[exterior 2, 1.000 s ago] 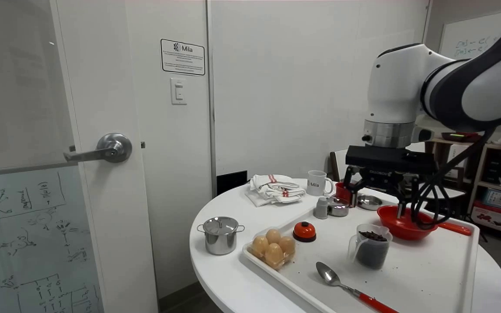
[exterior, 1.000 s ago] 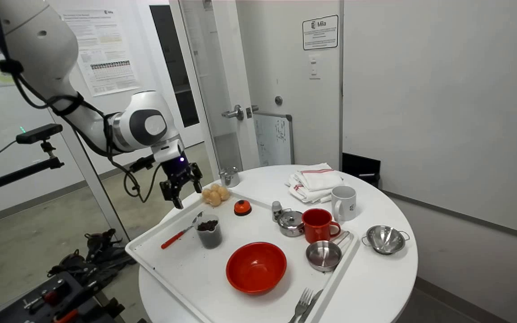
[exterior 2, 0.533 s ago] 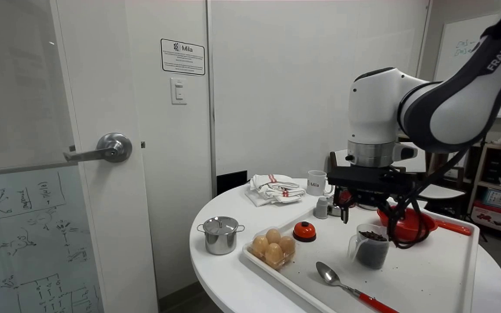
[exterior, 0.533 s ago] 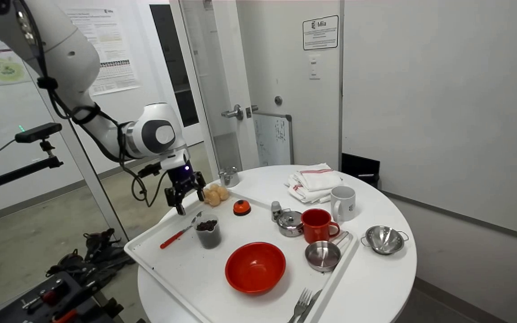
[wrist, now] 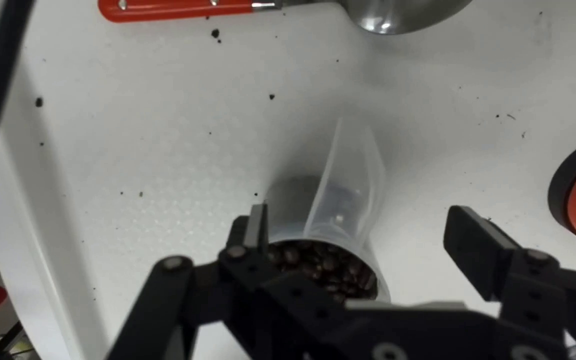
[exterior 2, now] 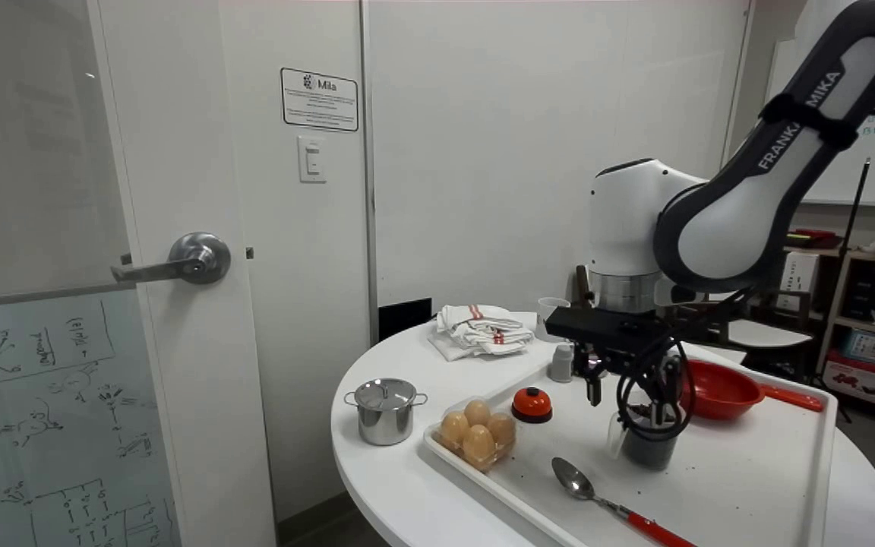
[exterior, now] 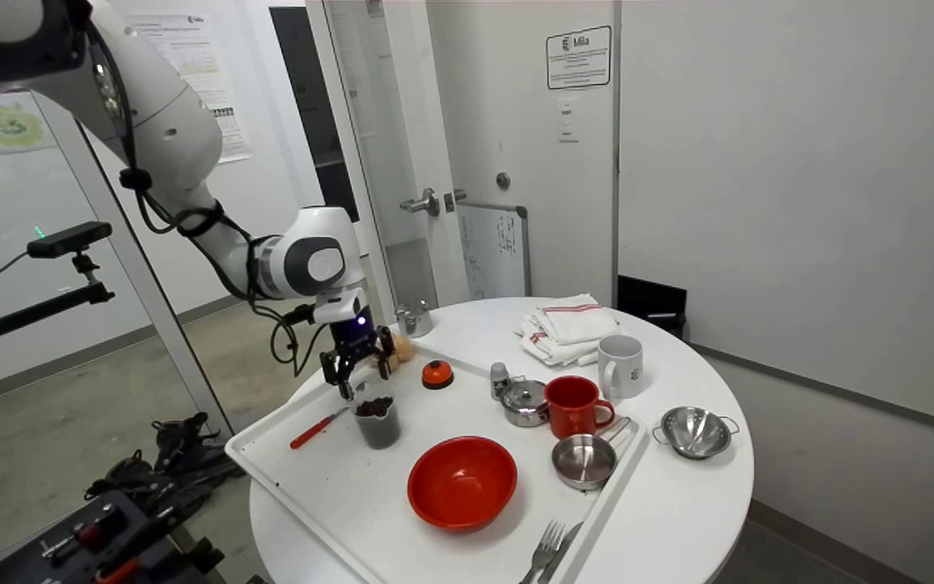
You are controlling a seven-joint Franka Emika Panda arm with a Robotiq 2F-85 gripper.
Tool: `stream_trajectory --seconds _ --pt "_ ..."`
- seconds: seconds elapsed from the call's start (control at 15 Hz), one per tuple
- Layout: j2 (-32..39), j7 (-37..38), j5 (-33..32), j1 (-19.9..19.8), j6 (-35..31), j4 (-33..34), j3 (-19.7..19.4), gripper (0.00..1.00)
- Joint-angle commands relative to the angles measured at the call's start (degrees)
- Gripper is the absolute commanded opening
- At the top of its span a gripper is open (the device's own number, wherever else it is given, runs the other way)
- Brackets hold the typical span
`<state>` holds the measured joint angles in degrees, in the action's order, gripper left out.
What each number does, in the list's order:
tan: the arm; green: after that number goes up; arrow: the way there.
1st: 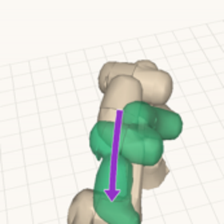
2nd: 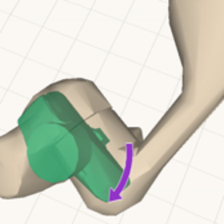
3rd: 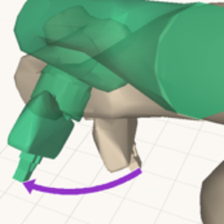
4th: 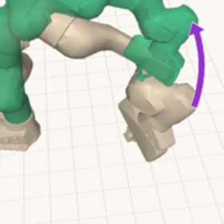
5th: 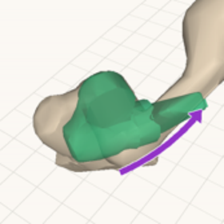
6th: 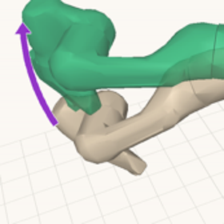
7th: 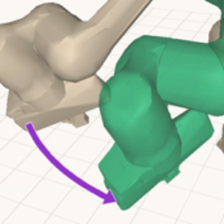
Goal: Pick up the cup from the table, pour some of its contents in the orange bowl, and place the cup back on the table.
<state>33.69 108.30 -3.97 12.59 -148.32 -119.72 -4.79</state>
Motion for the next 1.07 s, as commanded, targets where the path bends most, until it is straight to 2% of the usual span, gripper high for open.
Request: stream_trajectory --seconds 0.0,0.07,0.47,0.73,1.0 --pt "1.8 0.6 2.1 0.3 0.6 2.5 -0.4 0.59" --pt "1.9 0.3 2.3 0.2 0.7 2.7 -0.3 0.49" --pt "1.1 -1.6 3.4 -0.9 0.4 2.0 0.2 0.06" --pt "-4.8 -2.3 2.7 -2.2 -4.1 -4.7 -1.6 0.07" --pt "-11.6 -7.2 5.1 -7.4 -11.5 -13.6 -1.9 0.07"
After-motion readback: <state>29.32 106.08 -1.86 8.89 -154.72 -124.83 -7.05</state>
